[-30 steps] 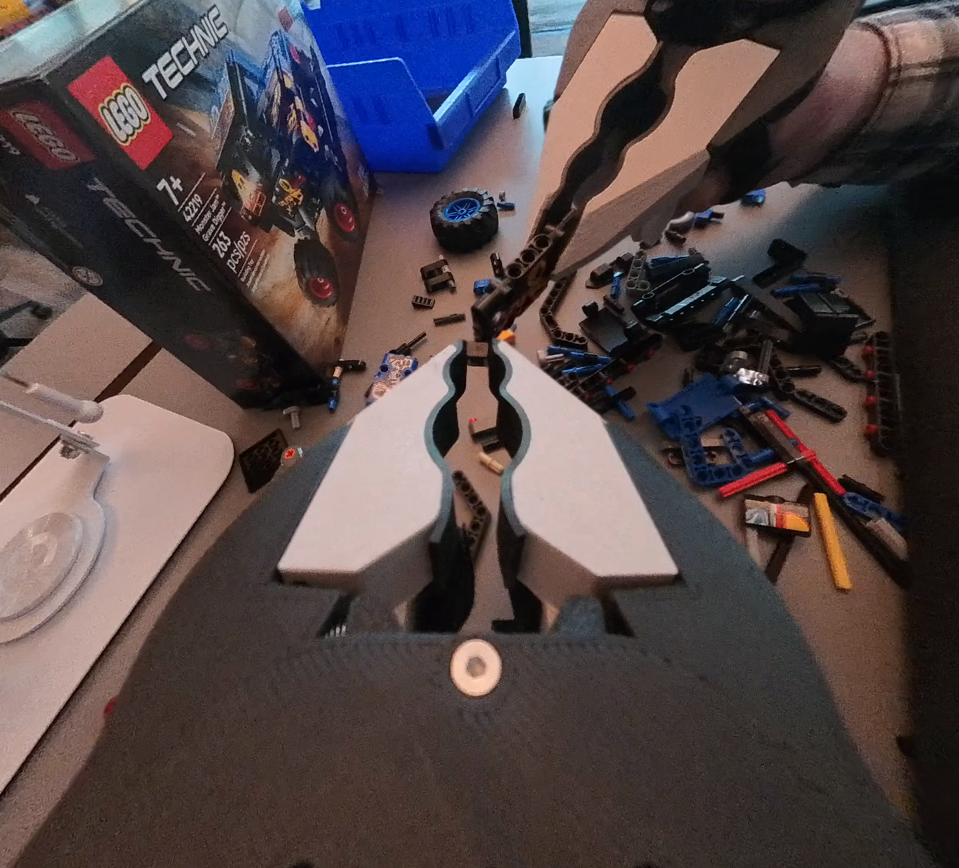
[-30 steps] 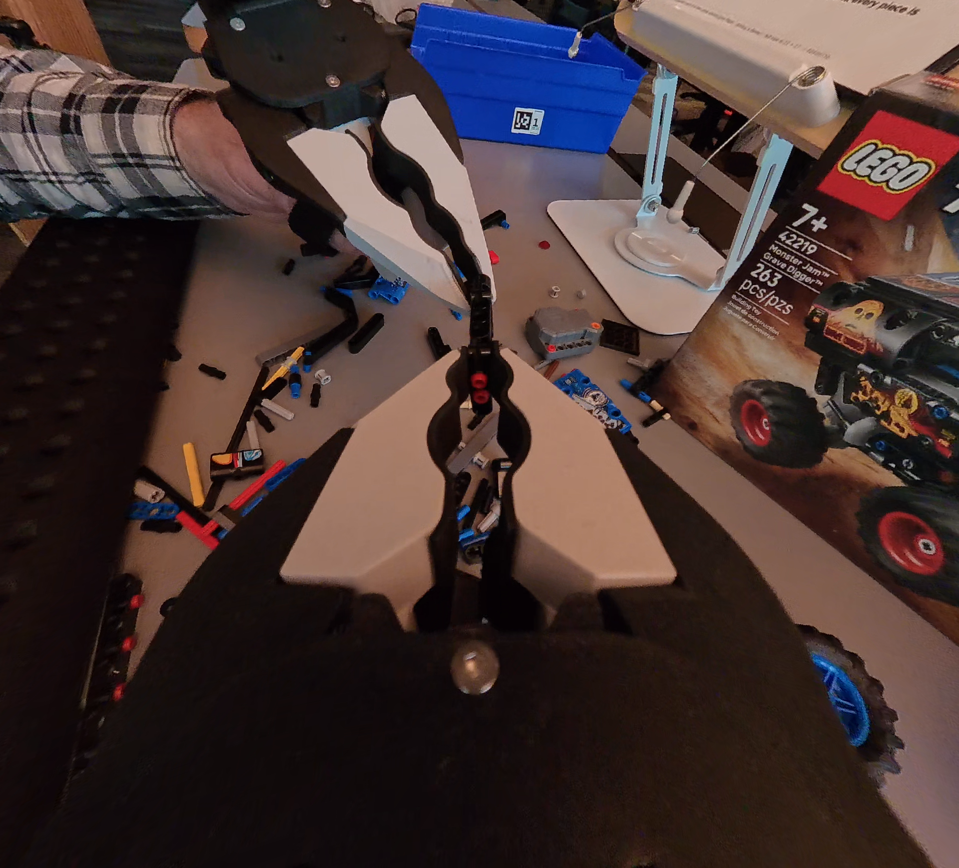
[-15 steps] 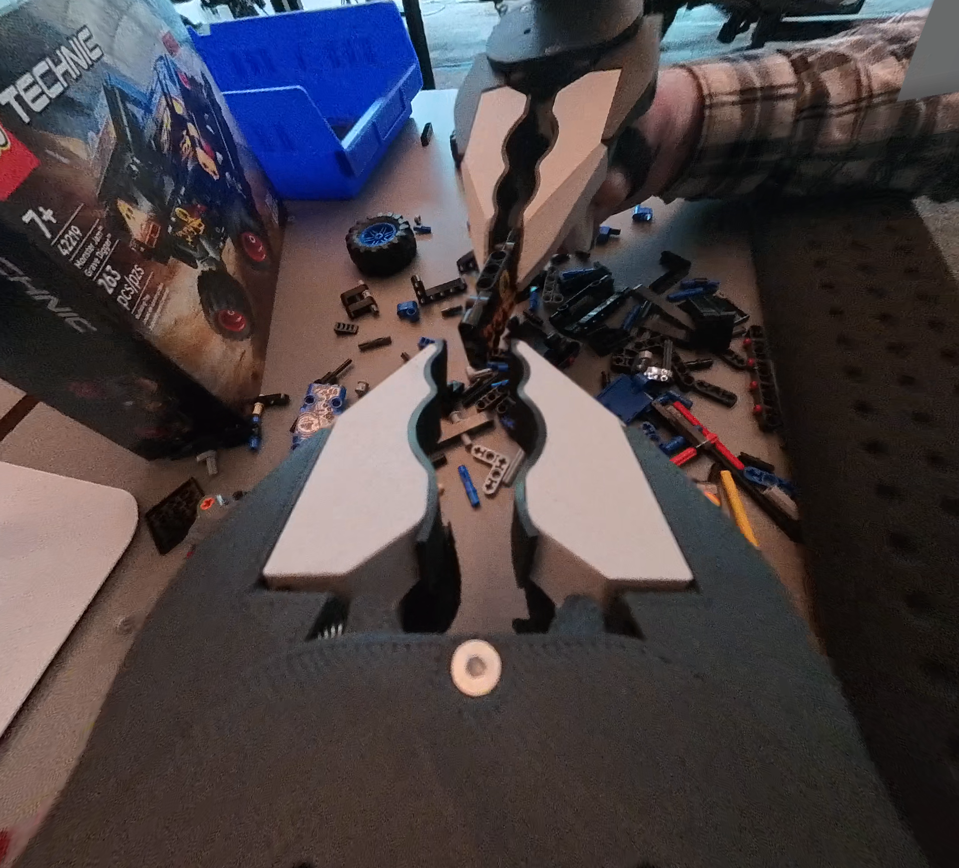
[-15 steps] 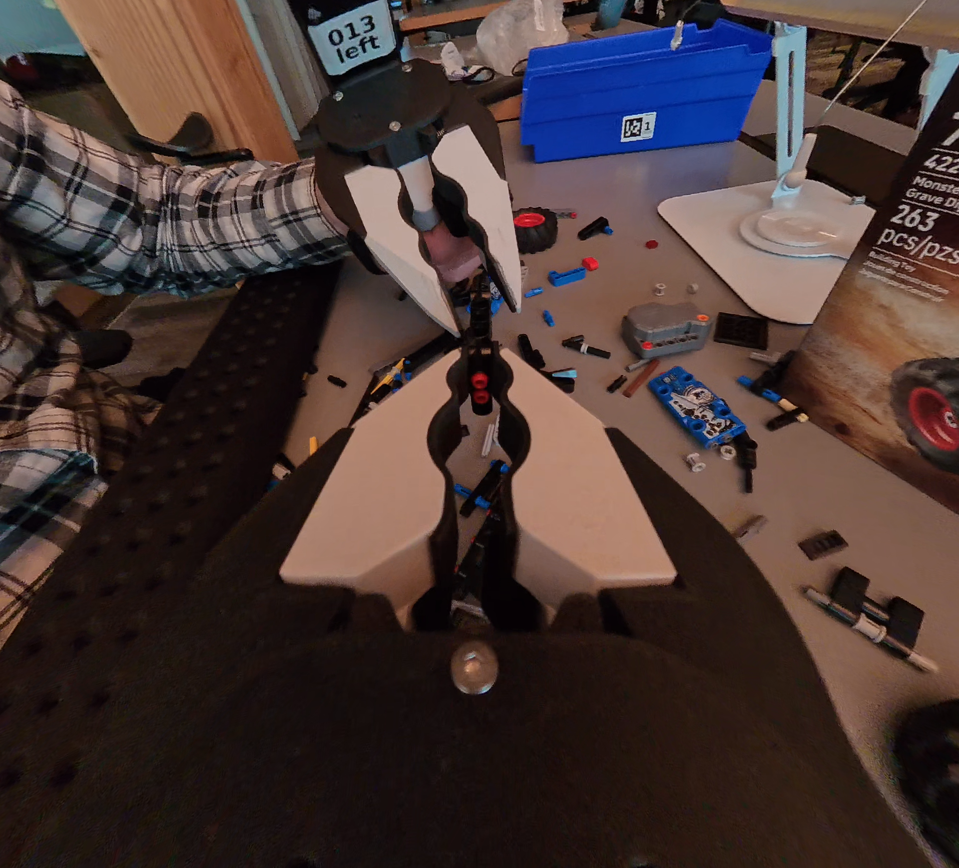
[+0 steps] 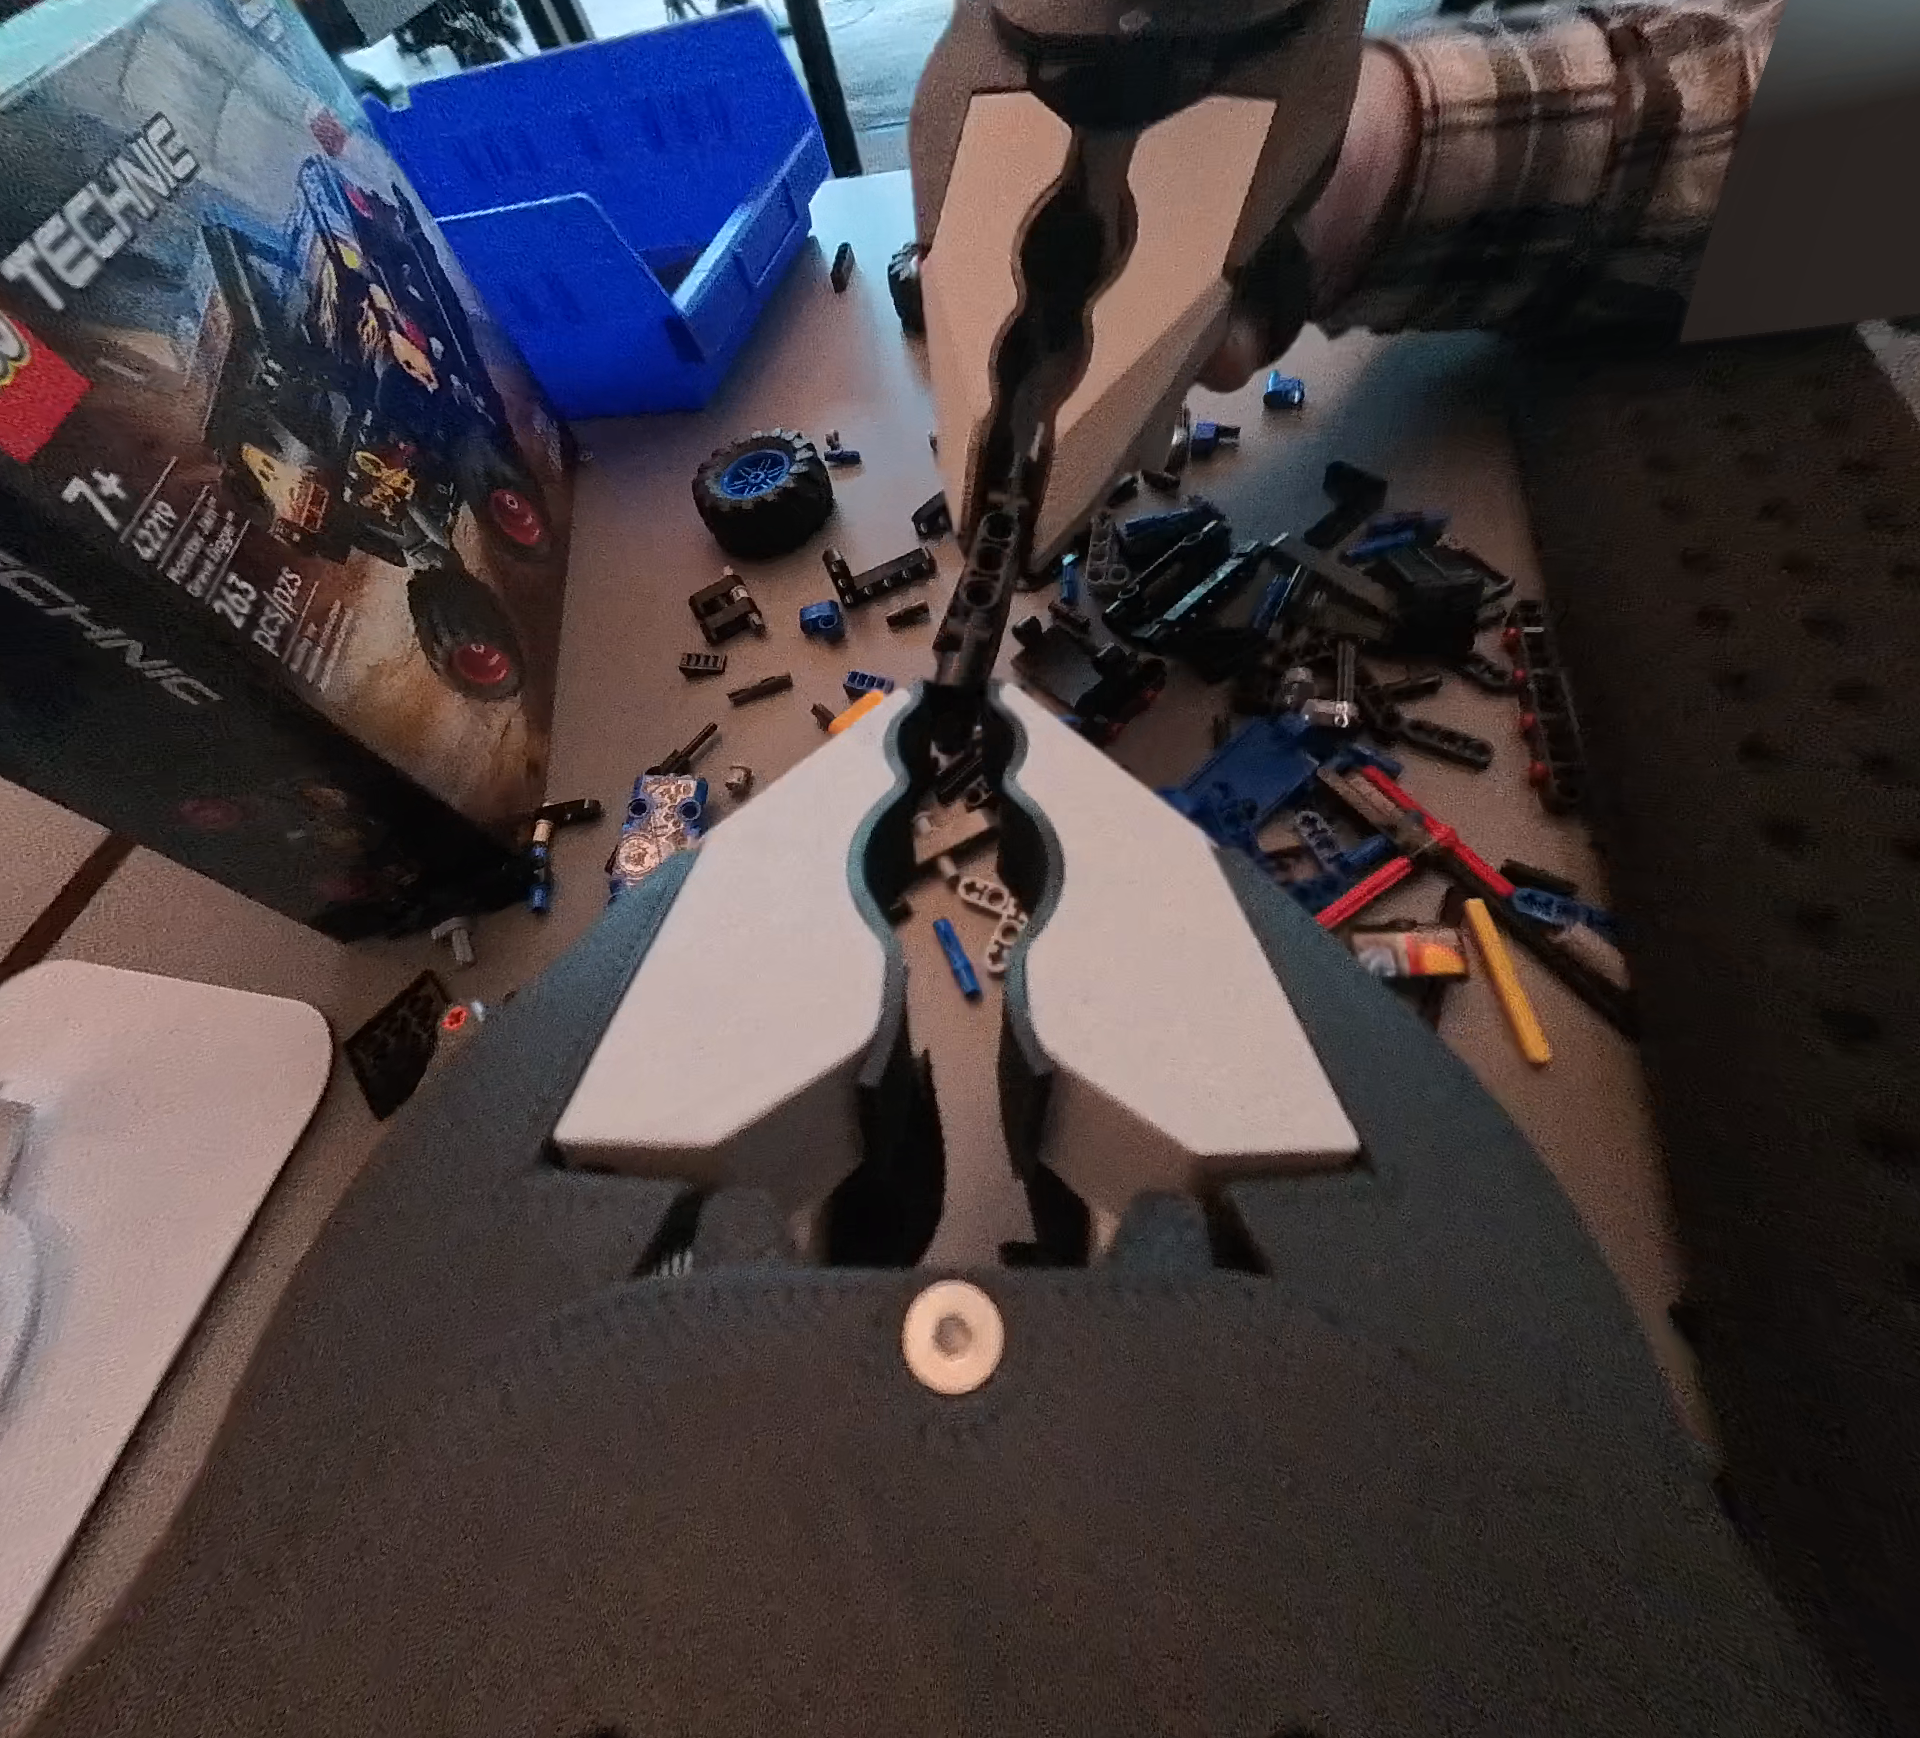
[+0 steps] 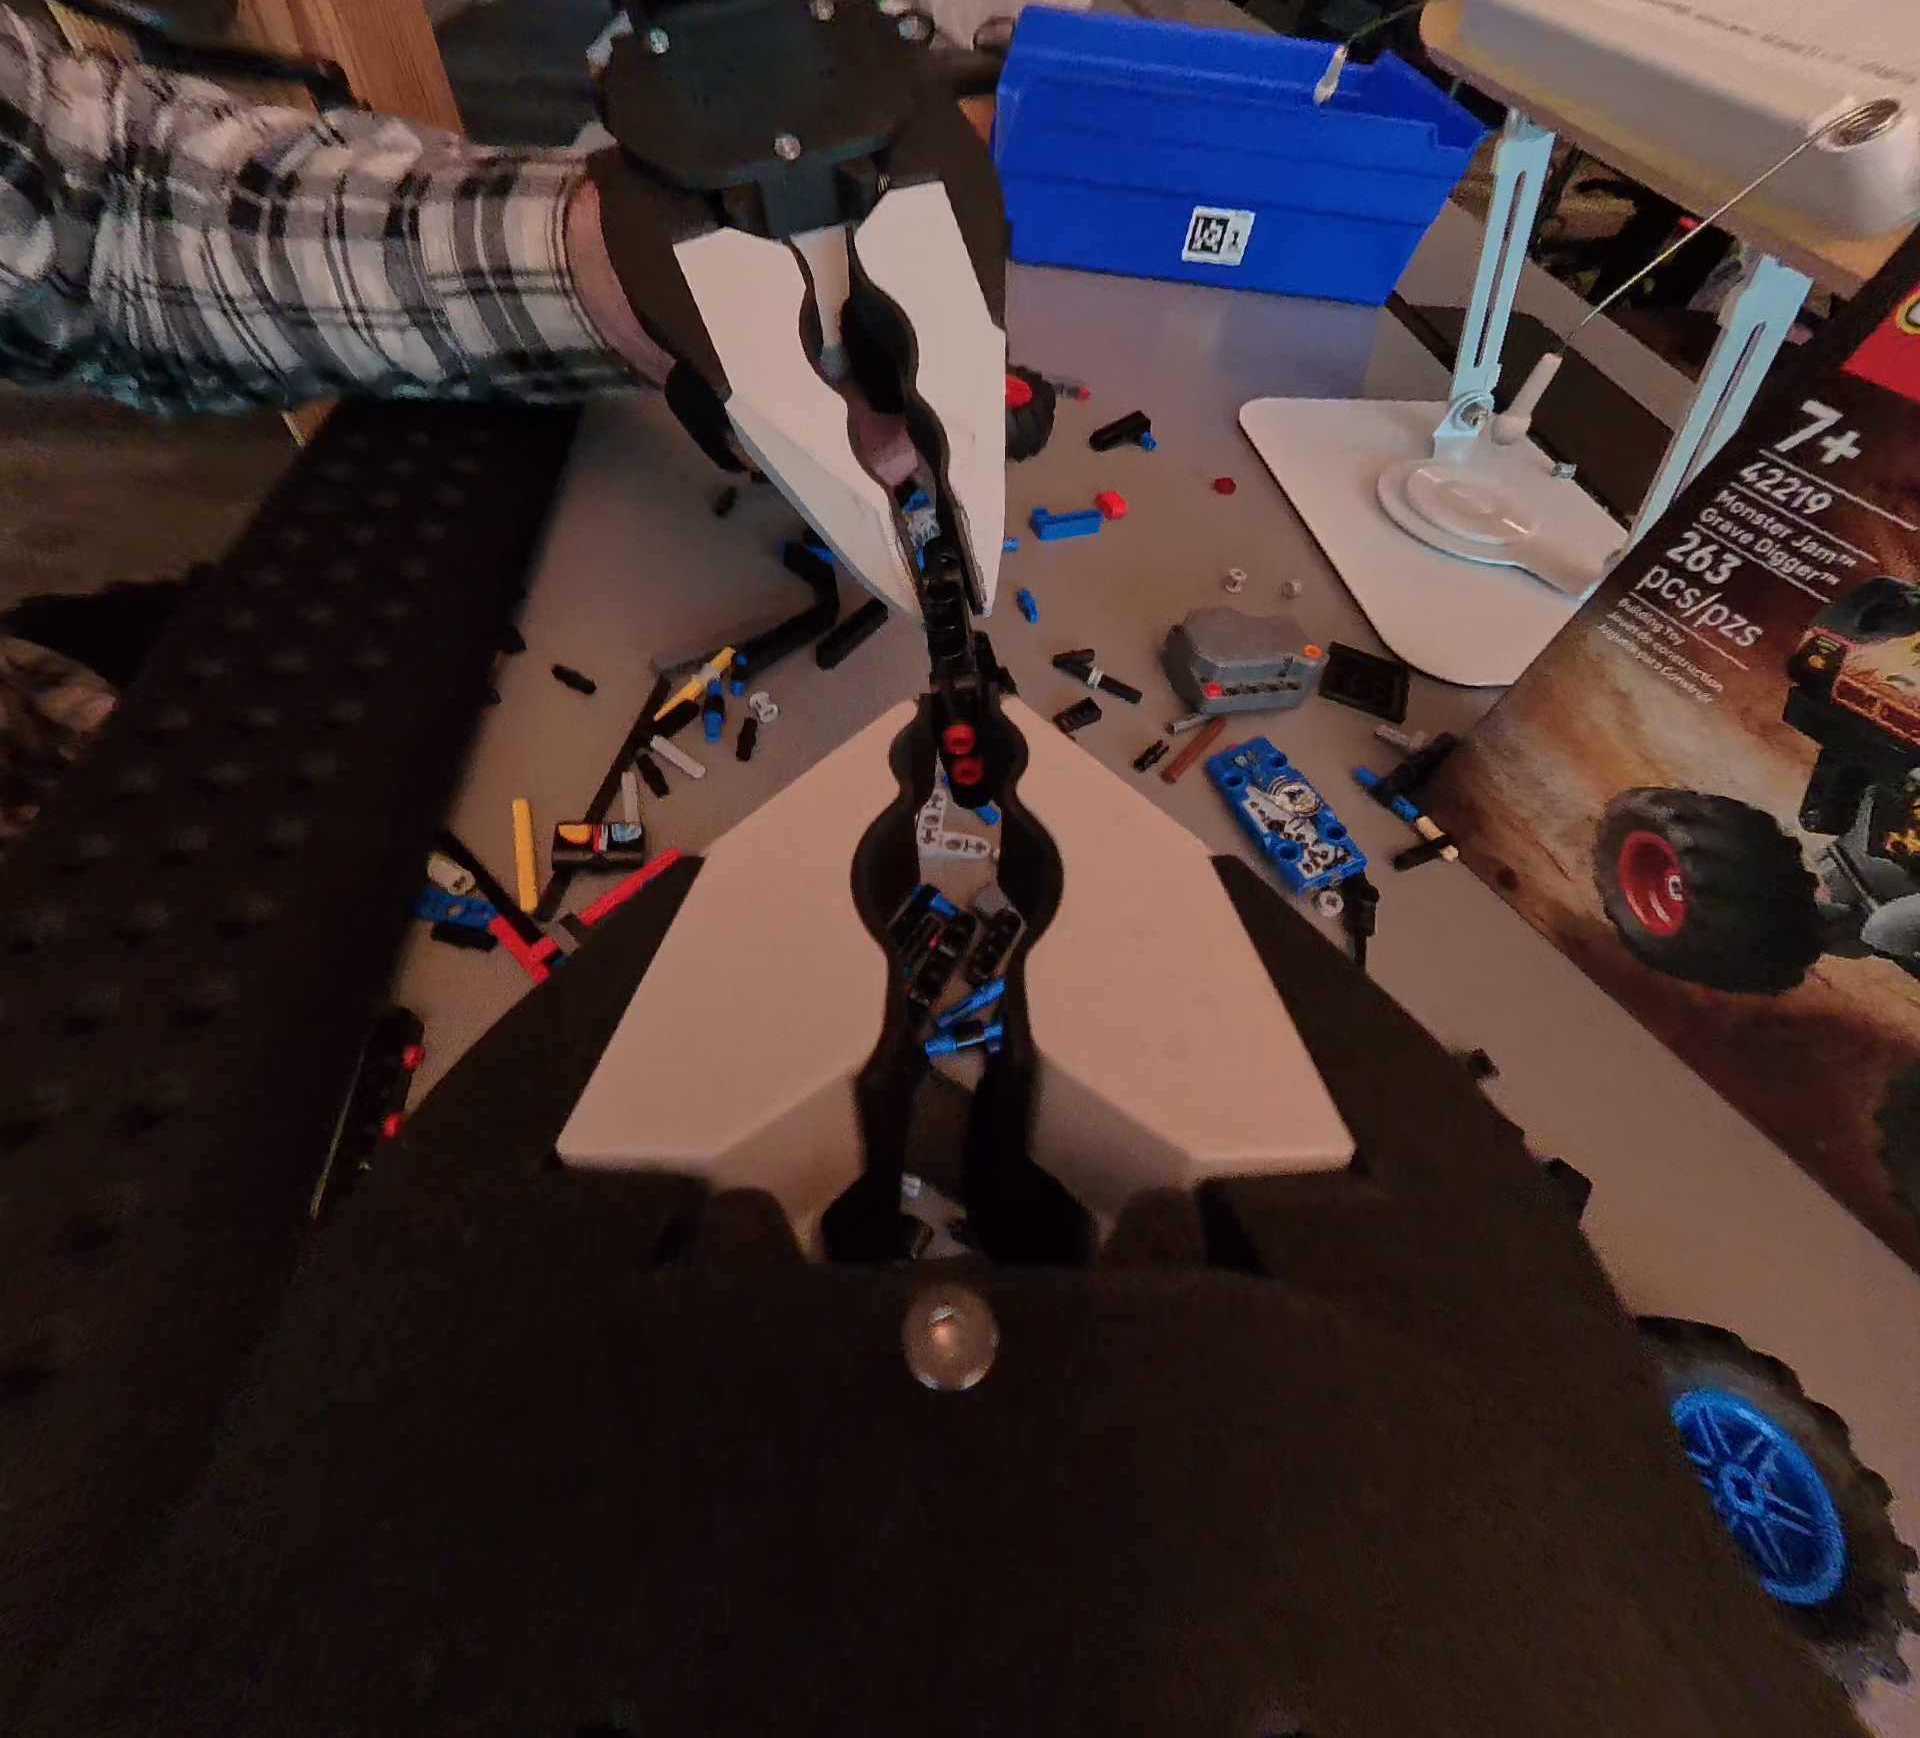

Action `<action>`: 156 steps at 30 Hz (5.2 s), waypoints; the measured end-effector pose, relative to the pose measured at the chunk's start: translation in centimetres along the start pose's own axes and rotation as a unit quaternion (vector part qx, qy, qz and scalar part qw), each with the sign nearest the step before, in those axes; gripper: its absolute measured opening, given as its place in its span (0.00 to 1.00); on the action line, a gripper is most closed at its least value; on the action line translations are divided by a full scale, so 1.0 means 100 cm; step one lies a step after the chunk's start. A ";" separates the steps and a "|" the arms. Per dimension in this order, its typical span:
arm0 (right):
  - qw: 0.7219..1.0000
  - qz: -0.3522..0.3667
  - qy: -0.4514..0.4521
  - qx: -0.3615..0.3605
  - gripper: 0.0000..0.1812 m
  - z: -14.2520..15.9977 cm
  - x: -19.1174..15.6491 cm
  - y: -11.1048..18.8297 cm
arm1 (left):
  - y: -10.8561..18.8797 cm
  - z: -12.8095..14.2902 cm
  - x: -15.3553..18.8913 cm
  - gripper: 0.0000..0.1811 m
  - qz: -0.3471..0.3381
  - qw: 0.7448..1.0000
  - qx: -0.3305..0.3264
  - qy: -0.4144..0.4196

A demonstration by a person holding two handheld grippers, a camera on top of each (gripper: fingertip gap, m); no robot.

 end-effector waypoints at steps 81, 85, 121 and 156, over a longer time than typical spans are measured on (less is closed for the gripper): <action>0.983 0.073 0.095 -0.140 0.14 0.040 0.016 0.005 | -0.046 0.025 -0.003 0.03 0.029 0.977 -0.168 -0.128; 0.982 0.073 0.090 -0.149 0.13 0.041 0.015 0.005 | -0.048 0.026 -0.001 0.03 0.022 0.979 -0.167 -0.116; 0.977 0.044 0.143 -0.151 0.09 0.041 0.005 0.007 | -0.042 0.010 0.010 0.00 0.080 0.993 -0.062 0.055; 0.980 -0.040 0.065 -0.183 0.05 0.063 -0.018 0.000 | -0.032 0.067 0.031 0.20 0.141 0.961 -0.234 -0.044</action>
Point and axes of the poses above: each gripper's, where its closed fingertips meet, y back along the fingers, z out of its underside, x = y × z across the jaws, the point moved 3 cm from there along y, back along the fingers, and after that the axes turned 12 degrees about x, right-handed, at the moved point
